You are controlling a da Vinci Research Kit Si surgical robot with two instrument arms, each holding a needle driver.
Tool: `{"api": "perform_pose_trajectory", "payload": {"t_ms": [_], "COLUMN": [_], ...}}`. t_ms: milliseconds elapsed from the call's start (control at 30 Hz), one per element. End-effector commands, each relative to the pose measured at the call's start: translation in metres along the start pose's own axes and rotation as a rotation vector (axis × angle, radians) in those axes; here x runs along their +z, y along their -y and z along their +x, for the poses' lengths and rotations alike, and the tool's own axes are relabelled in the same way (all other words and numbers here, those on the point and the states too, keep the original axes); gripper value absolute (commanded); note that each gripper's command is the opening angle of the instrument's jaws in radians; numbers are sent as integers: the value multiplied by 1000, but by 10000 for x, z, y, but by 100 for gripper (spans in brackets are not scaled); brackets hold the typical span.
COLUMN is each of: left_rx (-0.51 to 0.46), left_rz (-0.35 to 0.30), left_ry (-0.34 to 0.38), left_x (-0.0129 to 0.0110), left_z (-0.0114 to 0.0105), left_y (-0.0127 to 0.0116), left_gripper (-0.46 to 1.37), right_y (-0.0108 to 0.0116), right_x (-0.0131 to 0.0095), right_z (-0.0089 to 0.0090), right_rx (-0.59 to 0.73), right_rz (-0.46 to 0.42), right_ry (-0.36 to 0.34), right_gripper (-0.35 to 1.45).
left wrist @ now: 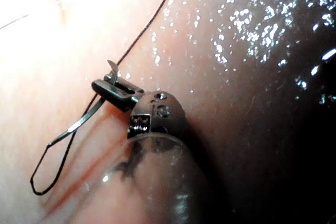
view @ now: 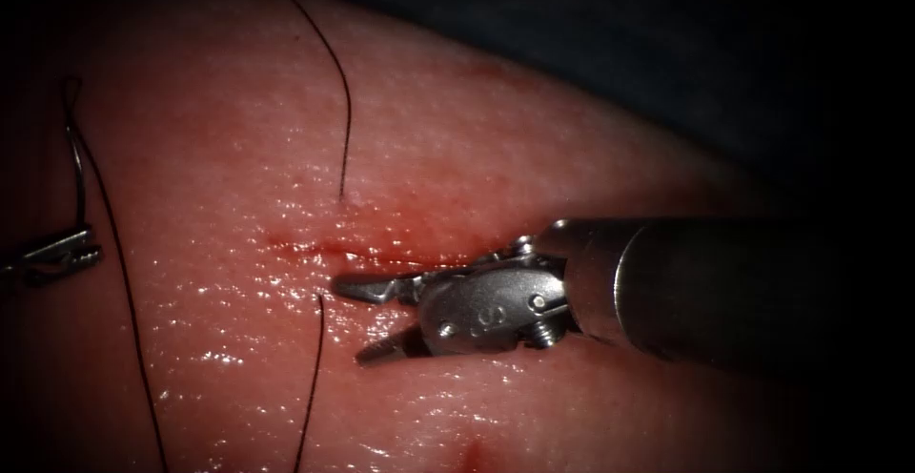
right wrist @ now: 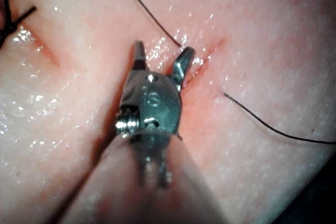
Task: Wound Closure
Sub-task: Grasp the long suture end with the right jaws and extract the suture from the incision.
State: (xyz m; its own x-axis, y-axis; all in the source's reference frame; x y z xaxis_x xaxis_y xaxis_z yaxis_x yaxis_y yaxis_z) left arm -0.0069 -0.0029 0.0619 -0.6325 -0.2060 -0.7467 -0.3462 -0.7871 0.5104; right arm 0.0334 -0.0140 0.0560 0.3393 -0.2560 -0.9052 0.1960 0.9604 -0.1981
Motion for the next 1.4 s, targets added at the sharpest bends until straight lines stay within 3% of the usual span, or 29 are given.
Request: {"api": "perform_pose_trajectory", "payload": {"t_ms": [33, 667, 1100, 1167, 1233, 1267, 1300, 1400], "left_rx": [-1, -6, -12, -12, -12, -12, -12, -12], "left_rz": [-6, -6, -6, -6, -6, -6, -6, -6], "left_ry": [0, 0, 0, 0, 0, 0, 0, 0], "left_x": [0, 0, 0, -1, -1, -1, -1, -1], "left_z": [0, 1, 1, 1, 1, 1, 1, 1], "left_y": [0, 0, 0, 0, 0, 0, 0, 0], "left_gripper": [-35, -35, -35, -35, -35, -35, -35, -35], "right_y": [-1, -6, -2, -1, 0, 1, 2, 4], "right_x": [2, 32, 42, 43, 43, 43, 44, 45], "right_z": [-1, 5, 3, 3, 3, 3, 2, 1], "right_rx": [1, 9, 13, 23, 37, 36, 57, 82], "right_rz": [-2, -8, -3, 4, 16, 21, 33, 54], "right_ry": [4, -7, -18, -25, -42, -46, -54, -53], "right_gripper": [113, 106, 81, 63, 20, 9, -27, -35]}}
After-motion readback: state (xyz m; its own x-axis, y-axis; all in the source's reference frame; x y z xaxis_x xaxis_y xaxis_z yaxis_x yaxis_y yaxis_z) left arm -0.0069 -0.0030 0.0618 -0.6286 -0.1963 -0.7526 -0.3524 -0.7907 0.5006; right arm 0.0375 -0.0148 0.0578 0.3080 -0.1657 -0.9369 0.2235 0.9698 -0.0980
